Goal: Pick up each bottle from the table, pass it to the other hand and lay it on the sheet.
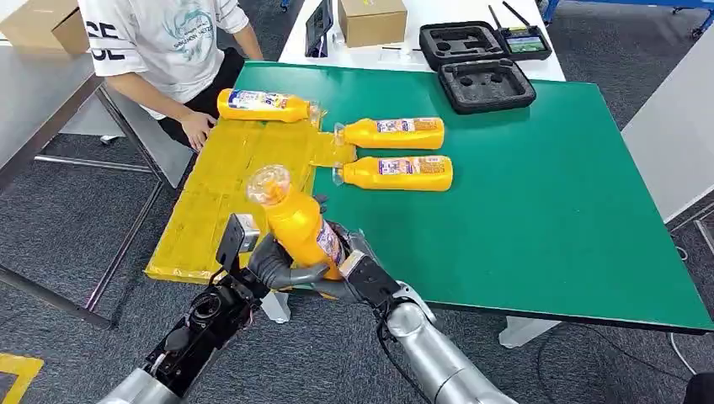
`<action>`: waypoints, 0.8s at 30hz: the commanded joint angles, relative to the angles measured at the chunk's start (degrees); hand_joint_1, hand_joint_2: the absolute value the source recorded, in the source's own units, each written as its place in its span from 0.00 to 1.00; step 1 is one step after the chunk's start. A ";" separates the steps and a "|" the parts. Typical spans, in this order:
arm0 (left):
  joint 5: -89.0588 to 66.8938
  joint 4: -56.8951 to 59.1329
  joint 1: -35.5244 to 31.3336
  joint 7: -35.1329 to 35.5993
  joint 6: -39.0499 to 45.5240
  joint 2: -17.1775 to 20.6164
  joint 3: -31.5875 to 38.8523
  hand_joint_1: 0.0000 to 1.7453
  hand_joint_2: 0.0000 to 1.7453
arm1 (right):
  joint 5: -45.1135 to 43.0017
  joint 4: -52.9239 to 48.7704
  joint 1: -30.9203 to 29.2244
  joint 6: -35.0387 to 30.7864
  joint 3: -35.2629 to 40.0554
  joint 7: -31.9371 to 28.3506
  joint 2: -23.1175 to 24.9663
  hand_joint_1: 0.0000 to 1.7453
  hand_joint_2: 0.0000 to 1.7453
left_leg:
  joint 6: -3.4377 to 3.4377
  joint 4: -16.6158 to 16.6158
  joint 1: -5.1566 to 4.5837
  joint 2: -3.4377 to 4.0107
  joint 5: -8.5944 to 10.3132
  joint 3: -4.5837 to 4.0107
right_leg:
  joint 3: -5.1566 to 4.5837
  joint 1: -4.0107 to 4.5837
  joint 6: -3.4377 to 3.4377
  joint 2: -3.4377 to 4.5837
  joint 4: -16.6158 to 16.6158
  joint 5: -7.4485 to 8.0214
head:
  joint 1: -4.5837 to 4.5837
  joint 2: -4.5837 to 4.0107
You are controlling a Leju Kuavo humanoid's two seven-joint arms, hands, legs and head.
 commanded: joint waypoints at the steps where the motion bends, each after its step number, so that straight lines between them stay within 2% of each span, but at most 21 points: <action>1: 3.02 8.37 -4.17 -0.13 -1.73 -0.36 -2.47 0.00 1.00 | 1.37 8.07 -4.83 0.31 4.80 0.59 1.45 1.00 1.00 | -0.05 0.00 0.04 -0.01 0.00 0.05 | 0.06 0.04 -0.07 0.00 0.00 0.00 | 0.00 0.00; 13: 7.51 0.32 -0.82 -3.00 -2.91 0.42 1.79 0.00 1.00 | 2.48 10.61 -5.35 -0.14 5.23 0.45 1.03 1.00 1.00 | -0.08 0.07 0.12 -0.01 -0.04 0.09 | 0.14 0.13 -0.11 0.00 -0.02 -0.01 | -0.02 0.00; 24: 6.35 -0.41 0.30 -3.55 -1.59 0.04 3.67 0.00 1.00 | 2.91 11.03 -4.77 -0.37 4.81 0.41 1.09 1.00 1.00 | -0.08 0.02 0.12 -0.06 -0.03 0.10 | 0.15 0.13 -0.11 -0.04 -0.04 -0.02 | -0.02 0.00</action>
